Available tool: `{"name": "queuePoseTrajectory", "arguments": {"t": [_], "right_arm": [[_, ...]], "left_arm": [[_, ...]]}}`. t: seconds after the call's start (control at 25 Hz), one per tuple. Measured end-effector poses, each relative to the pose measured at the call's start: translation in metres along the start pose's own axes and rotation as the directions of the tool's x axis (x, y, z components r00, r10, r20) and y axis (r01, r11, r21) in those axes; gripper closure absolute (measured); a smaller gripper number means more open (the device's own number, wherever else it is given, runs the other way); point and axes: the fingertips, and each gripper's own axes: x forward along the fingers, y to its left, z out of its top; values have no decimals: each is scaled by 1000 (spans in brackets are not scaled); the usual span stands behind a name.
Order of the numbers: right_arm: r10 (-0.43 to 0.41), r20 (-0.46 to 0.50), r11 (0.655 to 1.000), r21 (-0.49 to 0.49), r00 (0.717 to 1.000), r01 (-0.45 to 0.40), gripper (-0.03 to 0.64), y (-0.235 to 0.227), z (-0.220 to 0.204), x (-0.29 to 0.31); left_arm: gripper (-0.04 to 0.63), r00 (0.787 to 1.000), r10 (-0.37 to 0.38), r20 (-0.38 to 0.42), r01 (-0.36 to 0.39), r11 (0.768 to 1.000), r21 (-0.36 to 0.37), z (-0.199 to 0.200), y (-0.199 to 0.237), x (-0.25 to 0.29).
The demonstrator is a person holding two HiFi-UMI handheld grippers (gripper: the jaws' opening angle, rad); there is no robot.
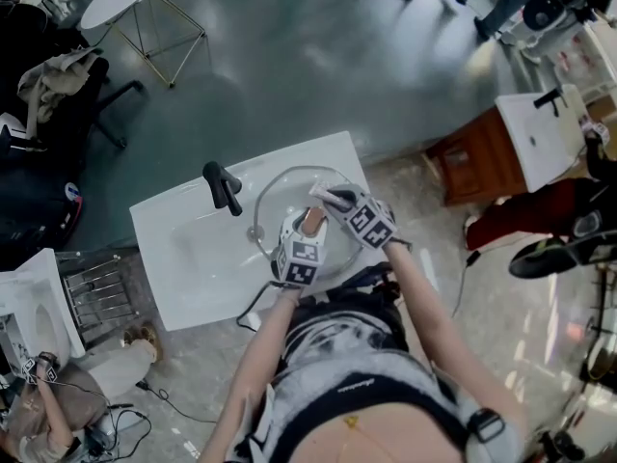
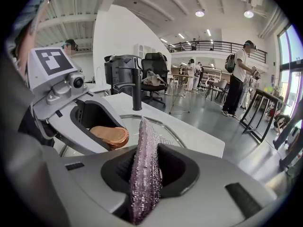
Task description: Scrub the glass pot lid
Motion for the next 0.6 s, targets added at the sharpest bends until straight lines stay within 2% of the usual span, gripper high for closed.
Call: {"name": "queuePoseTrajectory", "arguments": {"t": [0.28, 0.6], "right_arm": [[8, -23, 1000, -11, 1000, -8, 523, -19, 15, 24], [46, -47, 996, -81, 998, -50, 523, -11, 32, 43]], "left_arm": [[416, 1000, -2, -7, 2, 1000, -4, -1, -1, -1], [416, 1000, 2, -7, -2, 1000, -3, -3, 1, -1]]}}
